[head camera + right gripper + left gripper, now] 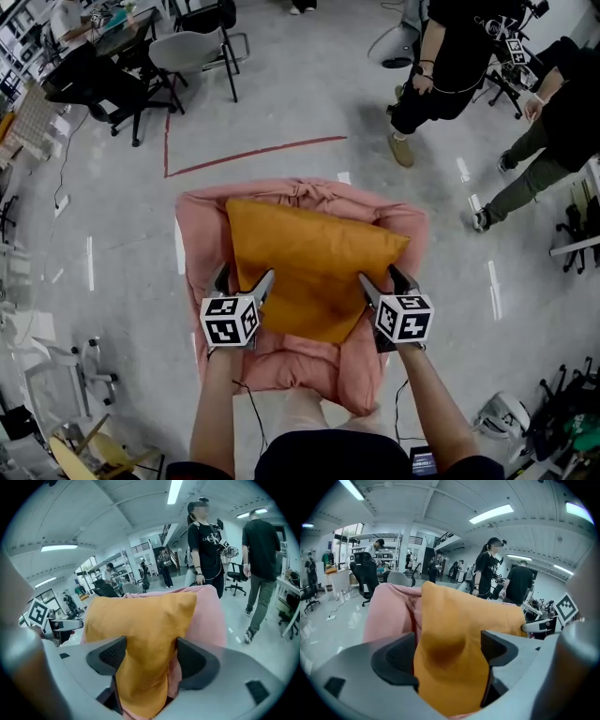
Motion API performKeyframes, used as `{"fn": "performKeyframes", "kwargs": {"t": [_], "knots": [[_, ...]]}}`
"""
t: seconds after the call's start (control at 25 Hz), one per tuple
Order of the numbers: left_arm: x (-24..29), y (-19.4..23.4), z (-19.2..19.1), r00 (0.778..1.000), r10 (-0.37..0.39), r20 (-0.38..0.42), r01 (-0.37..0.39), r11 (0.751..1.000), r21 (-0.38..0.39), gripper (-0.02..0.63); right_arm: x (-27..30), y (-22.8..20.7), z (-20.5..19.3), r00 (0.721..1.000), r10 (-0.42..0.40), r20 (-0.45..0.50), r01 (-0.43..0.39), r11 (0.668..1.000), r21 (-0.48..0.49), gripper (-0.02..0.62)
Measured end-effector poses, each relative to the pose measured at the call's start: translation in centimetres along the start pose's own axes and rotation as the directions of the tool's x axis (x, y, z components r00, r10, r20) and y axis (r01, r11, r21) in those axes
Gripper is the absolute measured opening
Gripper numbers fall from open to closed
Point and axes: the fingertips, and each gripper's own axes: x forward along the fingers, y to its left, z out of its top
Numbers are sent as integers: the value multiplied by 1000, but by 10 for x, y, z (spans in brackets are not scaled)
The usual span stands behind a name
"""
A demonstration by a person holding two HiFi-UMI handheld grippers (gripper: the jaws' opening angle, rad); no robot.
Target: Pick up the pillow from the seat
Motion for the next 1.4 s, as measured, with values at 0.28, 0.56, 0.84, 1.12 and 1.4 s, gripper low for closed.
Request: {"fn": "performKeyframes", "kwargs": {"t": [0.28,0.56,0.84,1.12,1.4], "knots": [[18,13,5,1000,-23,-15,23,1000,-20,437,9,-3,1,1000,-9,0,9,1000,-4,323],[35,20,7,997,-60,-49,60,998,7,439,20,-2,3,1000,-2,3,2,1000,-4,322],[43,16,9,991,-115,-67,119,991,53,435,22,-2,3,1000,10,-17,-11,1000,-17,318],[44,0,7,986,-143,-89,149,987,65,290,23,10,3,998,49,-44,-51,998,-44,186],[36,-5,5,974,-185,-129,186,983,-7,186,19,18,4,996,81,-26,-82,996,-20,95]]}}
